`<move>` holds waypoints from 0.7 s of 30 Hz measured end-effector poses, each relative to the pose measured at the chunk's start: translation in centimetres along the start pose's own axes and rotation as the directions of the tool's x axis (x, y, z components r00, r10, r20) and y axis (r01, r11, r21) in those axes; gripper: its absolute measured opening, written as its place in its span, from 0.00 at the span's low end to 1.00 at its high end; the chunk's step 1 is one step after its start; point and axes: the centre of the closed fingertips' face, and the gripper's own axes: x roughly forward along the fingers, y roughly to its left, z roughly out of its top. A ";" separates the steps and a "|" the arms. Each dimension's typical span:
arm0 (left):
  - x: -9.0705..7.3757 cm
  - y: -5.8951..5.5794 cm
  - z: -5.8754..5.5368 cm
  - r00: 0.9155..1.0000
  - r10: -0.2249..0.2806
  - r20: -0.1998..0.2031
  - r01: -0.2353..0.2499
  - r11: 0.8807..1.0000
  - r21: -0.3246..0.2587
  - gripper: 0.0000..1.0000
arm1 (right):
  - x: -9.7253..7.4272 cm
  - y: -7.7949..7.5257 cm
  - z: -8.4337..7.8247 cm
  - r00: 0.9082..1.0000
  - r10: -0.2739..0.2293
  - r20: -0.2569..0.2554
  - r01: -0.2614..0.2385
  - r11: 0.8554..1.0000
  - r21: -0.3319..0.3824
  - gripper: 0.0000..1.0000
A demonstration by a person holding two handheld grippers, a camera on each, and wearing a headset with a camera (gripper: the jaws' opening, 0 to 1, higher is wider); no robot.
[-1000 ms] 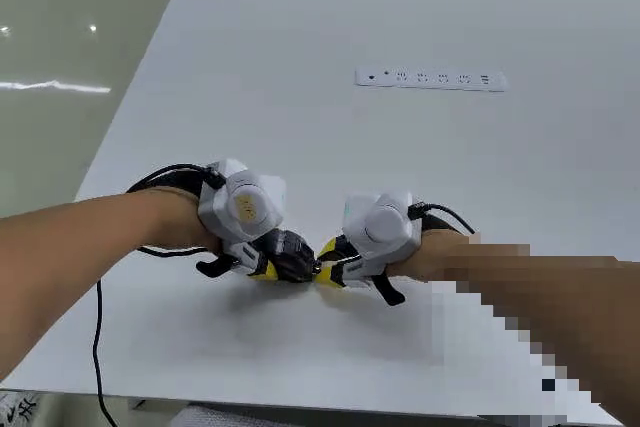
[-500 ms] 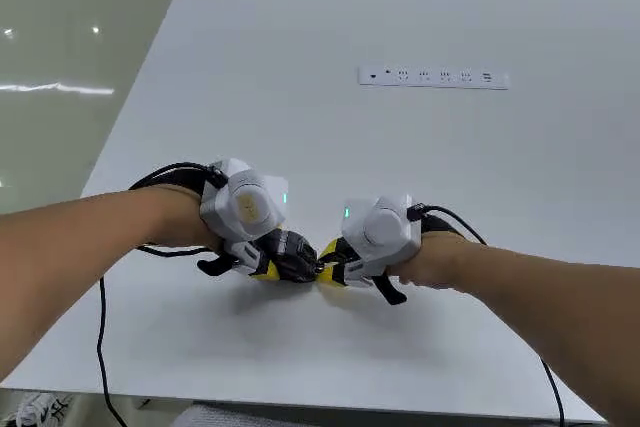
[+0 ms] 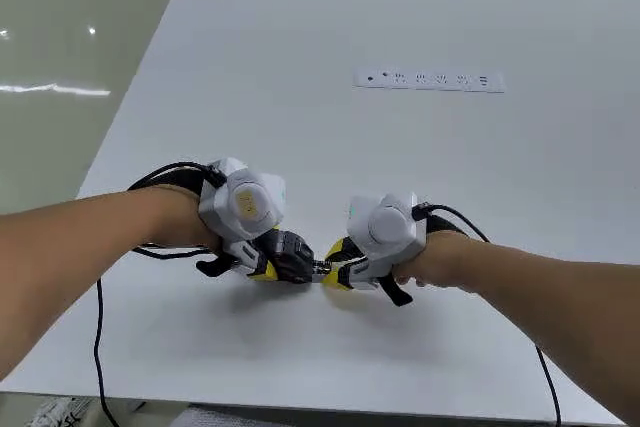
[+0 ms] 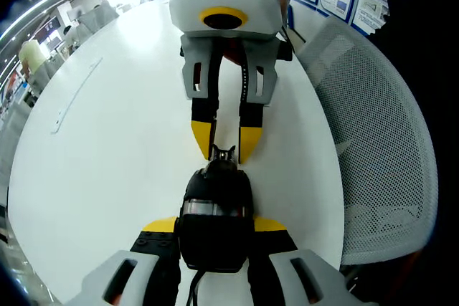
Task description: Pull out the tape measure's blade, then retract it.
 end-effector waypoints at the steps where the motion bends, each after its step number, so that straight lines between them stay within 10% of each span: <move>1: 0.0 0.0 0.0 1.000 -0.001 0.000 0.001 1.000 0.001 0.33 | 0.1 0.0 0.0 1.000 -0.004 -0.003 0.004 1.000 -0.001 0.19; 21: -0.3 0.0 -0.2 1.000 0.009 0.014 -0.009 1.000 -0.003 0.32 | -0.6 -0.4 -0.5 1.000 -0.008 -0.014 0.008 1.000 0.000 0.13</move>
